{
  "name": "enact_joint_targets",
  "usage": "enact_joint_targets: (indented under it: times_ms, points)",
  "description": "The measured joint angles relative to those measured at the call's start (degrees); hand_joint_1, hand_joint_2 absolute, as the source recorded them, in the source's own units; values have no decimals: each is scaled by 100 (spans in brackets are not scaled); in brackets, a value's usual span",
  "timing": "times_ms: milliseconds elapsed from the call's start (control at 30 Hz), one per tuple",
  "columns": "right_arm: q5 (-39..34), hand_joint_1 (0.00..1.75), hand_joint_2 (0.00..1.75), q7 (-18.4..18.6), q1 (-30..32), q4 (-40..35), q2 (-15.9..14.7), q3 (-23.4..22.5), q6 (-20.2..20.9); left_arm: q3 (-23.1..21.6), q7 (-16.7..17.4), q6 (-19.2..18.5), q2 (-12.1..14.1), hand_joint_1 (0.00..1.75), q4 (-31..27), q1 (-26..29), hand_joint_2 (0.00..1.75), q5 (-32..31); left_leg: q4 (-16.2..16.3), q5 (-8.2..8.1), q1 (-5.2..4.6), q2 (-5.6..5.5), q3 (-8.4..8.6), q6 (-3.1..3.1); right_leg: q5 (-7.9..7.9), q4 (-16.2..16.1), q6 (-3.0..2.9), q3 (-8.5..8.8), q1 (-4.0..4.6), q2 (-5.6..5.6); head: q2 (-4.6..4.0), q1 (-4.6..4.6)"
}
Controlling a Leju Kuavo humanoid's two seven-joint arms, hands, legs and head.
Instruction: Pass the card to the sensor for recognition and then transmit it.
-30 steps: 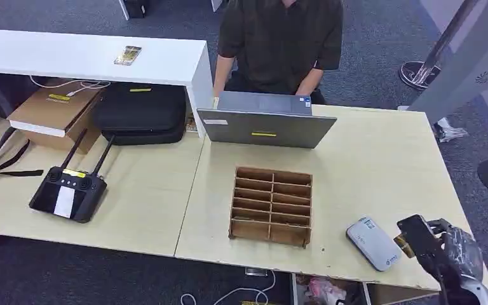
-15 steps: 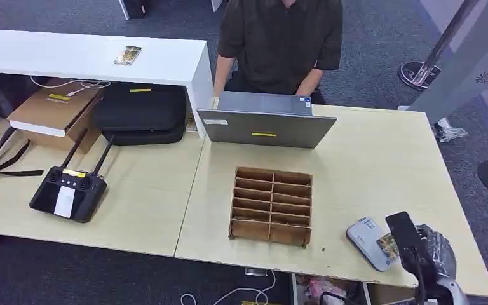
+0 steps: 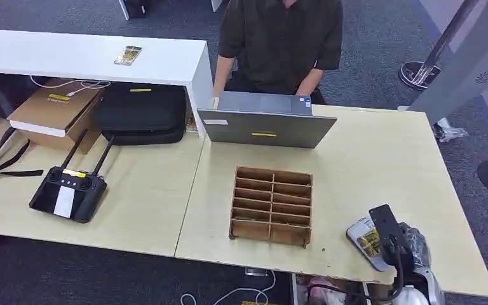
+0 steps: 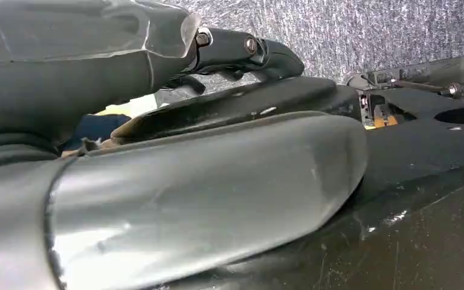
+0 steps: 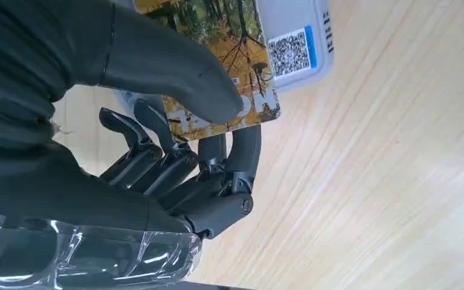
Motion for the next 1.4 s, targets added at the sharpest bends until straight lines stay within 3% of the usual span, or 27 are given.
enact_joint_targets:
  times_ms: [500, 767, 1000, 1200, 1400]
  points:
    - [122, 175, 175, -295, 43, 65, 96, -4, 65, -20, 0, 20, -9, 0, 0, 2, 0, 28, 0, 0, 1, 2, 3, 0, 1, 0, 0, 0, 1, 2, 0, 0]
    - [184, 175, 175, -706, 7, -430, 46, 15, -263, -26, -74, 17, -9, 0, 0, 12, 0, 46, 0, 0, 0, 2, 1, 0, 1, 0, -1, 0, 0, 2, 0, -2]
    - [365, 175, 175, -1320, -270, -1260, -99, 232, -1314, -26, -271, 63, -26, 0, 0, 14, 0, 105, 0, 0, 0, 2, 2, 0, 1, 0, -1, 0, 0, 2, 0, 0]
    - [354, 175, 175, -1475, -396, -1841, -171, 494, -1392, -26, -291, 68, -42, 0, 0, 12, 0, 109, 0, 0, 0, 2, 1, 0, 1, 1, -1, 0, 0, 2, 0, 0]
    - [103, 175, 175, -1591, -780, -1810, -179, 828, -1342, -44, -286, 55, -44, 0, 0, 7, 0, 88, 0, 1, 0, 3, 1, -1, 2, 3, -1, 0, 0, 5, 0, 0]
